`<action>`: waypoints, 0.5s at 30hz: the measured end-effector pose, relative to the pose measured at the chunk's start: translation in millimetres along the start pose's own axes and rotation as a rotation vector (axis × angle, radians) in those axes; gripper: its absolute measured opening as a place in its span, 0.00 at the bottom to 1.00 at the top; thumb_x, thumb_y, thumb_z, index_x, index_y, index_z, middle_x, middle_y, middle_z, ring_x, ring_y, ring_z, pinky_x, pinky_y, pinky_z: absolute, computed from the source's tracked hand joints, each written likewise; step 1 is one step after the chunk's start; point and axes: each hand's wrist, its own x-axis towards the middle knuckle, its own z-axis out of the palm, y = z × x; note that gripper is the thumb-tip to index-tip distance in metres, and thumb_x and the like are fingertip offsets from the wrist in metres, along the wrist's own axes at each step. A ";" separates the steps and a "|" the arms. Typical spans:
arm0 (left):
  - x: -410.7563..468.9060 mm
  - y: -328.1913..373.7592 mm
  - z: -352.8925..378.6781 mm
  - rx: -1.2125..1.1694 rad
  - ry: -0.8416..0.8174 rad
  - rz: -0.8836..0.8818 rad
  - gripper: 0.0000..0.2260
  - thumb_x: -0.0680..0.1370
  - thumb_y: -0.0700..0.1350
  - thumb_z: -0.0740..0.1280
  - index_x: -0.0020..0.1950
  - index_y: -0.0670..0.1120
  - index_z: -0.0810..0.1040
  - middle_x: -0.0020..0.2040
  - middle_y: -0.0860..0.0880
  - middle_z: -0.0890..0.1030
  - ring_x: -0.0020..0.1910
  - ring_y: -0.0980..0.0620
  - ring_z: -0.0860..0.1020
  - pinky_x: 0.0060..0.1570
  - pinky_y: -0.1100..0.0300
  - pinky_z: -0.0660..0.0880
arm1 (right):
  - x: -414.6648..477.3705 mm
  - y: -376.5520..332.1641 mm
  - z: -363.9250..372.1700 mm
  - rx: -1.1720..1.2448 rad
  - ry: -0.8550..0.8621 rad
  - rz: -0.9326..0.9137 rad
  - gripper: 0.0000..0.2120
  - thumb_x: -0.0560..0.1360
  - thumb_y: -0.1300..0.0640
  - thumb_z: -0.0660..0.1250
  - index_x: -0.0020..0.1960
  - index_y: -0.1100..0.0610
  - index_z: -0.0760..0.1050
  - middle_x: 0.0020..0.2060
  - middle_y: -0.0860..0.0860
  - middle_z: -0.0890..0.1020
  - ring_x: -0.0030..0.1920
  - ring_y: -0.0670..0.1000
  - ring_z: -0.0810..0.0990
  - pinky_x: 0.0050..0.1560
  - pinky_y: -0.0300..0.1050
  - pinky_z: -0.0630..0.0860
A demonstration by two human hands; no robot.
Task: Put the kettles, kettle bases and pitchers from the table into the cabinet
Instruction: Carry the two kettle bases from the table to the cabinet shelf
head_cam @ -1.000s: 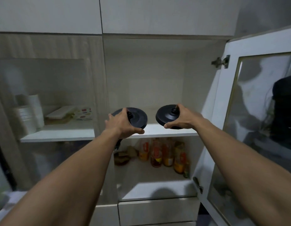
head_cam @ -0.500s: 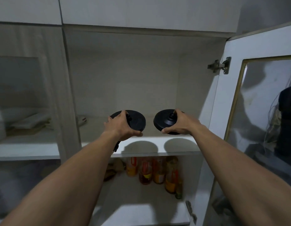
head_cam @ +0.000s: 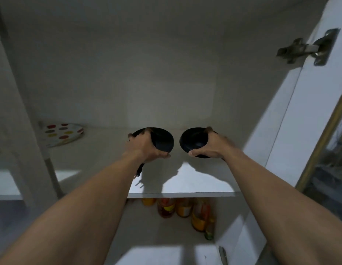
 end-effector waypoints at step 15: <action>148.6 -16.9 85.8 -0.009 -0.186 -0.098 0.51 0.53 0.70 0.75 0.71 0.55 0.62 0.67 0.44 0.71 0.70 0.36 0.62 0.67 0.41 0.64 | 161.5 23.6 67.3 -0.006 -0.136 0.104 0.66 0.46 0.24 0.74 0.78 0.46 0.55 0.73 0.51 0.70 0.72 0.62 0.69 0.67 0.57 0.72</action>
